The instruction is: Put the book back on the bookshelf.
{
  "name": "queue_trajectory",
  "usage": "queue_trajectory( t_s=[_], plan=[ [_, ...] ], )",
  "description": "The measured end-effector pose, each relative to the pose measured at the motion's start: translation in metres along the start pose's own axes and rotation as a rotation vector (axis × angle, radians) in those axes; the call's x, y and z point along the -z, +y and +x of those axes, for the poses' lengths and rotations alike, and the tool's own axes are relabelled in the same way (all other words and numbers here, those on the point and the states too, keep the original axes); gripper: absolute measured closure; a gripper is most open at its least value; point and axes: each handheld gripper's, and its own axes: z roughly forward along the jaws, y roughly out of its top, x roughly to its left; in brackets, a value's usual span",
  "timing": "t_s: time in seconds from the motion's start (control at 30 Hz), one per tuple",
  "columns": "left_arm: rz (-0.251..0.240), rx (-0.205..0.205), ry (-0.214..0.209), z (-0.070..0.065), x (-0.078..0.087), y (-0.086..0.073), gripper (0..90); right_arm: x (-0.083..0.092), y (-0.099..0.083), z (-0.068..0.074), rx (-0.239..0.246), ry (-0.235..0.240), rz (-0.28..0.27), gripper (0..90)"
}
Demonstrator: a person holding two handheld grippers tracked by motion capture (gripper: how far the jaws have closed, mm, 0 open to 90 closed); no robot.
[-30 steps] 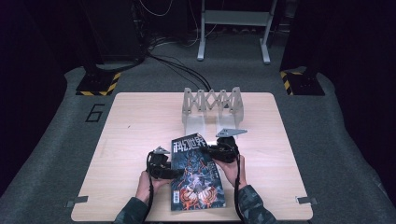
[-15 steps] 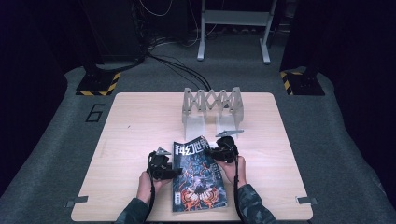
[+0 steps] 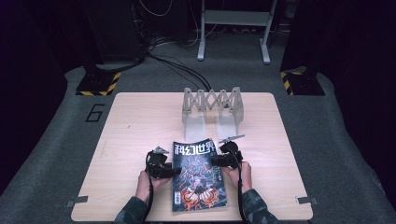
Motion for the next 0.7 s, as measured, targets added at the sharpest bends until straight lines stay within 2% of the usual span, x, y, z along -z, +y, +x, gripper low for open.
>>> queue_trajectory(
  t_s=[0.03,0.13,0.23,0.27,0.37,0.47,0.57,0.7],
  plan=[
    [-0.014,0.015,-0.01,0.001,-0.001,0.0,48.6,0.0,0.0,0.0,0.005,-0.001,-0.002,70.1],
    [-0.012,0.004,-0.026,0.003,-0.001,0.002,45.0,-0.001,0.0,0.002,0.015,-0.011,0.0,70.9],
    [-0.025,0.012,-0.045,0.005,-0.001,0.005,42.9,-0.001,-0.001,0.003,0.014,-0.011,-0.006,71.7],
    [-0.022,0.014,-0.05,0.006,-0.001,0.006,42.5,-0.001,0.0,0.004,-0.004,-0.009,0.008,71.9],
    [-0.019,0.014,-0.063,0.008,-0.001,0.008,41.0,-0.001,0.0,0.002,0.001,0.001,0.001,72.6],
    [-0.014,0.028,-0.096,0.009,-0.002,0.01,40.3,-0.002,0.0,0.001,0.006,0.006,-0.007,73.5],
    [-0.002,0.015,-0.11,0.009,-0.005,0.013,39.9,-0.002,0.0,0.003,-0.002,-0.001,0.0,73.8],
    [0.008,0.013,-0.131,0.008,-0.012,0.016,39.4,-0.003,-0.001,0.002,-0.014,0.014,-0.01,74.4]
  ],
)
